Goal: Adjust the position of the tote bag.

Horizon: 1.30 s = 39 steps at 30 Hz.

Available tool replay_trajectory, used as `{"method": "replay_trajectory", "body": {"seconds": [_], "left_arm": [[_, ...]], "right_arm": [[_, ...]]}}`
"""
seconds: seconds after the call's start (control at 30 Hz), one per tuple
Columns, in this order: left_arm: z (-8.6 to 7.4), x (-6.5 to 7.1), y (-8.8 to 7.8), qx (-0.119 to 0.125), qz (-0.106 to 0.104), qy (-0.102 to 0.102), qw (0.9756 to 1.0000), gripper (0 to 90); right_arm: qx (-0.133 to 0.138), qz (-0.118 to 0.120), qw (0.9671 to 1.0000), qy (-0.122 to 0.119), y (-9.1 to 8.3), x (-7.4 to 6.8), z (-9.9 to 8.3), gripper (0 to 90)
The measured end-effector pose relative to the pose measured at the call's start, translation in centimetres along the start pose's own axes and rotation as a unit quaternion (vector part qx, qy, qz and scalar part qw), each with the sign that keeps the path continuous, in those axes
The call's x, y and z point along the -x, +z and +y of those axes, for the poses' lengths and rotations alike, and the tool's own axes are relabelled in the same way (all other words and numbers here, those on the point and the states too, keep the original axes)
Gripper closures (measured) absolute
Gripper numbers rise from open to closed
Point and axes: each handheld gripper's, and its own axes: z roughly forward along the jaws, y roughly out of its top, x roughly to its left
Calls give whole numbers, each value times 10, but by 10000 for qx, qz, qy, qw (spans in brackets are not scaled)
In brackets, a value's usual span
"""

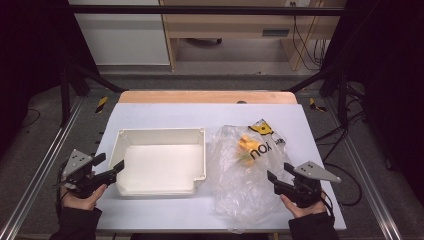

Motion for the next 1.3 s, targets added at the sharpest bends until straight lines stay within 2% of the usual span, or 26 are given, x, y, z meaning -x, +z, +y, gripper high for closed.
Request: {"method": "replay_trajectory", "body": {"seconds": [0.07,0.23,0.33,0.5,0.6,0.8,0.87,1.03,1.13,1.23,1.3], "left_arm": [[0,3,0,-22,-7,47,10000,278],[0,7,1,-30,-35,98,9999,278],[0,9,1,-31,-54,104,9999,279],[0,12,2,-51,-75,134,9999,280],[-1,13,3,-78,-84,171,9998,280],[-2,15,7,-143,-91,190,9997,281],[-3,15,8,-159,-100,190,9996,284],[-4,15,9,-186,-104,192,9996,289],[-4,15,9,-191,-105,200,9996,291],[-4,15,9,-190,-110,201,9996,291],[-4,15,9,-203,-113,207,9995,291]], "right_arm": [[-177,63,9998,-81,3,-8,-7,386],[-381,140,9989,-233,5,-18,-17,420],[-411,201,9987,-206,5,-19,-19,437],[-830,292,9961,-75,12,-21,-29,483],[-915,382,9951,-10,19,-18,-31,508],[-968,498,9940,-79,31,-17,-32,599],[-927,621,9937,-97,37,-18,-30,678],[-861,723,9935,-178,38,-20,-27,816],[-880,662,9937,-226,35,-21,-24,799],[-717,498,9958,-267,26,-21,-23,705],[-609,417,9971,-159,19,-19,-24,654]]}}
